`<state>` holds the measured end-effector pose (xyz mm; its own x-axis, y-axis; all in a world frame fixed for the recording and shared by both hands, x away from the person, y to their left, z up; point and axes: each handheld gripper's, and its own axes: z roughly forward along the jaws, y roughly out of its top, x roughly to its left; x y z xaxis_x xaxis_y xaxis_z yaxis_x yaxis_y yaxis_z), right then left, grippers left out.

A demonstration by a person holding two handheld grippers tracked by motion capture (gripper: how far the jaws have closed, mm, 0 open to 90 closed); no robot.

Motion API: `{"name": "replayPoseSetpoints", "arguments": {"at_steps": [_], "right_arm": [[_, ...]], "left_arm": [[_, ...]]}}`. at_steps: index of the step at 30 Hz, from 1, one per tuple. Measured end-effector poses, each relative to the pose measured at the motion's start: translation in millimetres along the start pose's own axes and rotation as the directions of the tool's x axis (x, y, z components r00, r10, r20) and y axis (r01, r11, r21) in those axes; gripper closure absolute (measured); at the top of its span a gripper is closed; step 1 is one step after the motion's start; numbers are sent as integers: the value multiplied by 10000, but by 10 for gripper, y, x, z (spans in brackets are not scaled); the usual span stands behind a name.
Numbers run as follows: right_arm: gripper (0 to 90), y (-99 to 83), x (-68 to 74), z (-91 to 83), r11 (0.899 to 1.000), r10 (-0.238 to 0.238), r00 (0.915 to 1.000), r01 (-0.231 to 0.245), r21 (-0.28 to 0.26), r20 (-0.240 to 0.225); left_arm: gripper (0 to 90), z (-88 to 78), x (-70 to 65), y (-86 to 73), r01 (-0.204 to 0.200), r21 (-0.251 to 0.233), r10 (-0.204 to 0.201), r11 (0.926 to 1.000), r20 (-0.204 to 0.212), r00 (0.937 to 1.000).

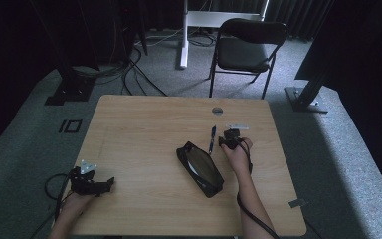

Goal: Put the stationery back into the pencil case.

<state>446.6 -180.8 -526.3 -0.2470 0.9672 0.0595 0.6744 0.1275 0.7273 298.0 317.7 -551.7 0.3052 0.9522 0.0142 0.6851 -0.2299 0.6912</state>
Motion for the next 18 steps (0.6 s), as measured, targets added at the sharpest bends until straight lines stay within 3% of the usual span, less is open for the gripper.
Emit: {"name": "replayPoseSetpoints", "arguments": {"at_steps": [10, 18], "right_arm": [[681, 56, -86, -242, 10000, -3, 10000, 3, -10, -74], [681, 67, -45, -402, 9996, -236, 9992, 230, -172, -313]], "left_arm": [[3, 0, 0, 0, -1, -2, 1, 10000, -2, 10000], [3, 0, 0, 0, 1, 1, -1, 10000, 0, 10000]]}}
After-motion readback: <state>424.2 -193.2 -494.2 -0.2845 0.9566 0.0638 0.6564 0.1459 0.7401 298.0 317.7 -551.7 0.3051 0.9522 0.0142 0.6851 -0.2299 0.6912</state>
